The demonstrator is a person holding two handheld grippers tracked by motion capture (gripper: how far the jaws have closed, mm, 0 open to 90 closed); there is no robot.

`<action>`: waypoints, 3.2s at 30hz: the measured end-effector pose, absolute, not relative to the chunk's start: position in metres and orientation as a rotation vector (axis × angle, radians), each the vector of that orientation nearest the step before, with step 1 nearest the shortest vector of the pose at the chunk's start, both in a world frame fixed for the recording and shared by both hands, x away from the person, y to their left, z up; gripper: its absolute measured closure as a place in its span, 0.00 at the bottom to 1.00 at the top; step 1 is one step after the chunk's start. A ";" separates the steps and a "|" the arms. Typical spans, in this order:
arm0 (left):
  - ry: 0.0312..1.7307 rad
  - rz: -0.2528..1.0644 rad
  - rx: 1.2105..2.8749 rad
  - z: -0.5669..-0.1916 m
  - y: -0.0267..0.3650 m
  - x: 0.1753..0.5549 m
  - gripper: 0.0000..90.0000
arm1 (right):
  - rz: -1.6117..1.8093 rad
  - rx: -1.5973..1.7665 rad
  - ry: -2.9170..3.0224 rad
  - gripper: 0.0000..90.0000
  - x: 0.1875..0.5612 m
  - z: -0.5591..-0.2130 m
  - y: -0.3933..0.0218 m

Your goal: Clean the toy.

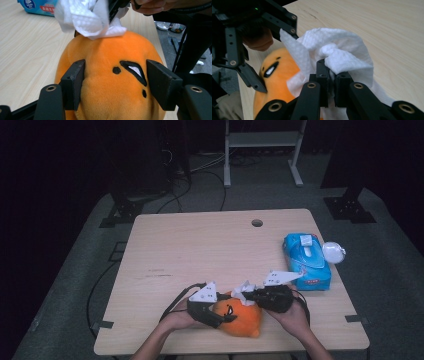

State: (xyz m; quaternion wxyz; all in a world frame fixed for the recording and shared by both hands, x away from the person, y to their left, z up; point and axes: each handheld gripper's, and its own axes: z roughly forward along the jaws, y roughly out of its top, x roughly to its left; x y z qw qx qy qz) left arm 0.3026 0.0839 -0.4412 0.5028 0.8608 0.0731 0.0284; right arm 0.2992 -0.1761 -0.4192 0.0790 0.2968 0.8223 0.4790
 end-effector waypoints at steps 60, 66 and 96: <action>0.397 0.022 1.967 -0.437 0.098 0.324 0.23 | 1.408 0.838 2.454 0.94 0.278 -0.413 -0.177; 0.371 0.028 2.002 -0.439 0.098 0.323 0.35 | 1.369 0.871 2.431 0.93 0.282 -0.411 -0.184; 0.376 0.034 1.941 -0.439 0.085 0.321 0.41 | 1.346 0.784 2.417 0.94 0.268 -0.398 -0.170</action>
